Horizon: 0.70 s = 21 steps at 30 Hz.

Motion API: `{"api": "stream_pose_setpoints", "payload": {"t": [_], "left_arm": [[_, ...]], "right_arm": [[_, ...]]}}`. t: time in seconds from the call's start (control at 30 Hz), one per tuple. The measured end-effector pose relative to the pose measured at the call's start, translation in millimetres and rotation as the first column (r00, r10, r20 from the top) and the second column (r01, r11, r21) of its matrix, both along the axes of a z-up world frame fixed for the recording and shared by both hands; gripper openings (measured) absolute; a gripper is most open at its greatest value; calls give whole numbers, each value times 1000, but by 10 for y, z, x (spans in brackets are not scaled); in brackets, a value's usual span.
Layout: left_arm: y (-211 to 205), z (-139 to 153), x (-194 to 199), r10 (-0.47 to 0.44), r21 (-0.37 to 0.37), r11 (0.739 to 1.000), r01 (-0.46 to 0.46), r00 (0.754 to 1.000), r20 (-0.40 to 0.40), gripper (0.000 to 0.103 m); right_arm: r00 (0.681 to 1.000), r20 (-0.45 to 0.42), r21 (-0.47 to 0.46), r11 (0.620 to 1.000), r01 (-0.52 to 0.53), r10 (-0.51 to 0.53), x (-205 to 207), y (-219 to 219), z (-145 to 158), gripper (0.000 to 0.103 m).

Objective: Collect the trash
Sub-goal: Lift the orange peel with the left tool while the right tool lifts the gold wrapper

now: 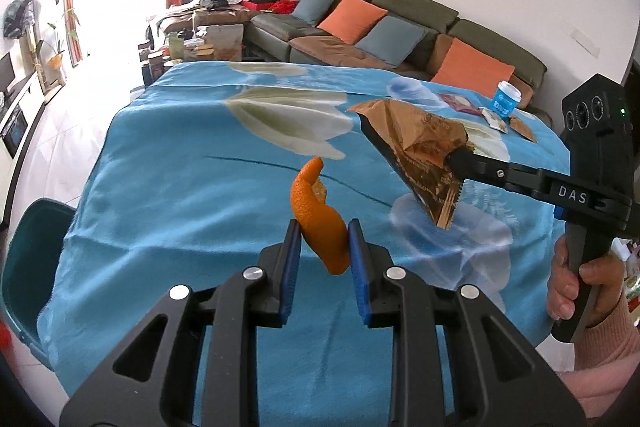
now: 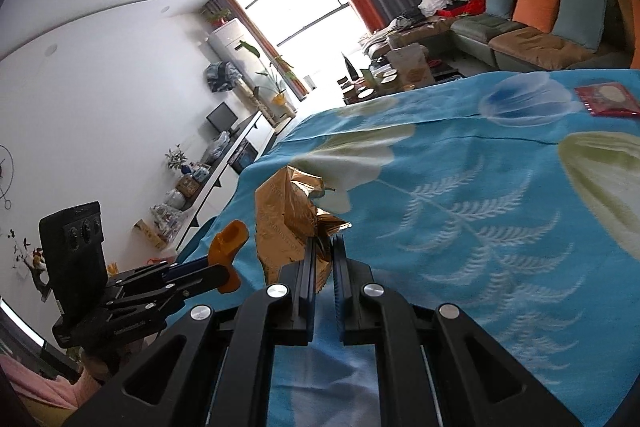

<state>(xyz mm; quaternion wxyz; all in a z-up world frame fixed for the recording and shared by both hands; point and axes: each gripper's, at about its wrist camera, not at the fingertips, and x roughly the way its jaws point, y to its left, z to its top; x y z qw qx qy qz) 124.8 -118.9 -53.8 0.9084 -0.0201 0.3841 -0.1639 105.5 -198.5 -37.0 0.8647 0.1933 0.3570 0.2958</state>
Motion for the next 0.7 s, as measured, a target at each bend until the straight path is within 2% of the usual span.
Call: {"api": "stream_pose_setpoints", "payload": {"t": [0.7], "left_arm": [[382,-11,-133,93,-3,996,-93,996,12,24]], "right_arm": [[997,9,-16,996,-82,82,30,356,39,7]]}}
